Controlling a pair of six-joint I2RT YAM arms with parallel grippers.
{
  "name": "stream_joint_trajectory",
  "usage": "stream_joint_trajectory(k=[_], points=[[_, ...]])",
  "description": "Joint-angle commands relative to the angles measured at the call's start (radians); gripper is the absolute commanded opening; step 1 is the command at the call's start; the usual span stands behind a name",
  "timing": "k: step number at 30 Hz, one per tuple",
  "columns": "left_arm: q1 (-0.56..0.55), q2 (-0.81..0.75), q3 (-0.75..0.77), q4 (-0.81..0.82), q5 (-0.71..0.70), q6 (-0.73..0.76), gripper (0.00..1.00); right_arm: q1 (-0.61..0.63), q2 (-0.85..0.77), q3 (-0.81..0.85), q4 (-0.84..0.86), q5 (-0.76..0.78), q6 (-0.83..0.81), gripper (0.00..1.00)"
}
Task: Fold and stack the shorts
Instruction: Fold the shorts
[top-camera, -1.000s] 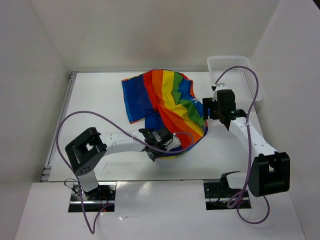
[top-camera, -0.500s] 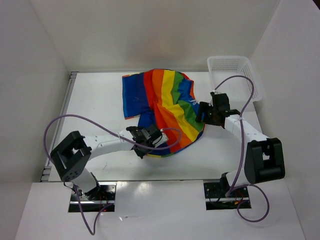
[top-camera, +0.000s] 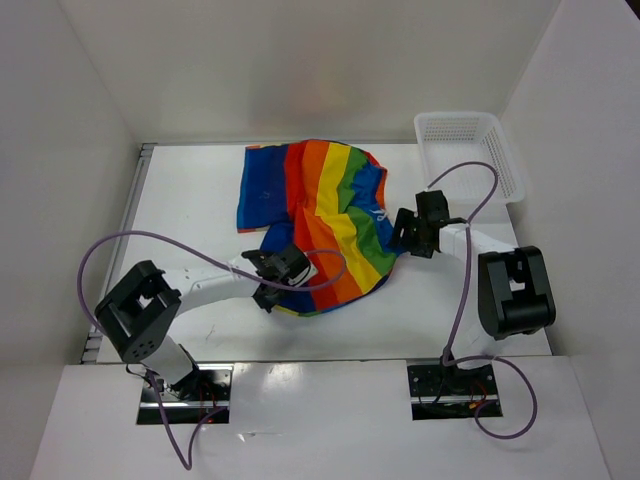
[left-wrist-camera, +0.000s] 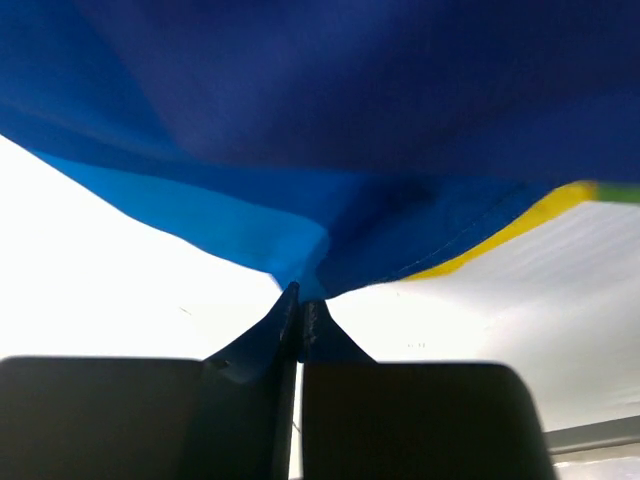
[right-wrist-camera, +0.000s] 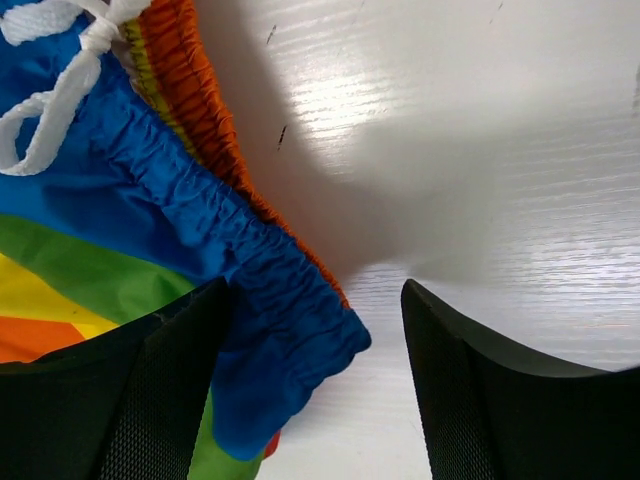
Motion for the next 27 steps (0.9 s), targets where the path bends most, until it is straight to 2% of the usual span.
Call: stream_joint_trajectory(k=[1, 3, 6, 7, 8, 9, 10, 11, 12, 14, 15, 16, 18, 19, 20, 23, 24, 26, 27], points=[[-0.003, 0.009, 0.069, 0.018, 0.005, 0.003, 0.01, -0.003, 0.020, 0.017, 0.058, -0.036, 0.051, 0.75], [-0.003, 0.009, 0.069, 0.018, 0.005, 0.003, 0.01, -0.003, 0.020, 0.017, 0.058, -0.069, 0.069, 0.69], [0.006, 0.018, 0.041, 0.028, -0.007, 0.003, 0.01, -0.003, 0.042, 0.017, 0.058, -0.115, 0.088, 0.46], [0.006, 0.018, 0.041, 0.040, -0.007, 0.003, 0.01, -0.003, 0.042, 0.017, 0.058, -0.127, 0.101, 0.37], [0.023, 0.018, 0.031, 0.040, -0.007, 0.003, 0.01, -0.003, 0.042, 0.017, 0.058, -0.148, 0.101, 0.14], [0.053, 0.018, 0.031, 0.058, -0.035, 0.003, 0.01, -0.003, 0.042, 0.017, 0.058, -0.148, 0.101, 0.05], [0.080, 0.027, 0.031, 0.070, -0.052, 0.003, 0.00, -0.003, 0.051, 0.032, 0.058, -0.158, 0.086, 0.00], [0.113, 0.042, 0.031, 0.089, -0.079, 0.003, 0.00, -0.003, 0.051, 0.081, 0.058, -0.168, 0.072, 0.00], [0.218, 0.052, 0.072, 0.154, -0.160, 0.003, 0.00, -0.003, 0.065, 0.122, 0.058, -0.196, 0.055, 0.00], [0.371, 0.096, 0.185, 0.221, -0.208, 0.003, 0.00, -0.003, 0.109, 0.312, 0.035, -0.220, 0.020, 0.00], [0.529, 0.121, 0.284, 0.235, -0.199, 0.003, 0.00, -0.003, 0.129, 0.395, 0.019, -0.231, 0.006, 0.00], [0.598, 0.177, 0.545, 0.207, -0.183, 0.003, 0.00, -0.003, 0.152, 0.575, -0.008, -0.231, -0.026, 0.00], [0.742, 0.223, 0.833, 0.092, -0.089, 0.003, 0.00, -0.003, 0.211, 0.752, -0.039, -0.231, -0.069, 0.00], [0.767, 0.234, 0.950, 0.065, -0.058, 0.003, 0.00, -0.003, 0.211, 0.887, -0.054, -0.231, -0.096, 0.00], [0.779, 0.219, 1.082, 0.049, -0.038, 0.003, 0.00, -0.003, 0.223, 0.926, -0.083, -0.231, -0.144, 0.00], [0.757, 0.081, 1.036, 0.083, -0.007, 0.003, 0.00, -0.003, 0.128, 0.884, -0.108, -0.254, -0.220, 0.00], [0.737, 0.040, 0.923, 0.083, -0.007, 0.003, 0.00, -0.003, 0.097, 0.836, -0.120, -0.274, -0.236, 0.00], [0.669, -0.081, 0.789, 0.074, -0.023, 0.003, 0.00, -0.003, -0.002, 0.657, -0.152, -0.326, -0.299, 0.00], [0.648, -0.145, 0.664, 0.074, -0.035, 0.003, 0.00, 0.022, -0.037, 0.542, -0.166, -0.326, -0.331, 0.00]])
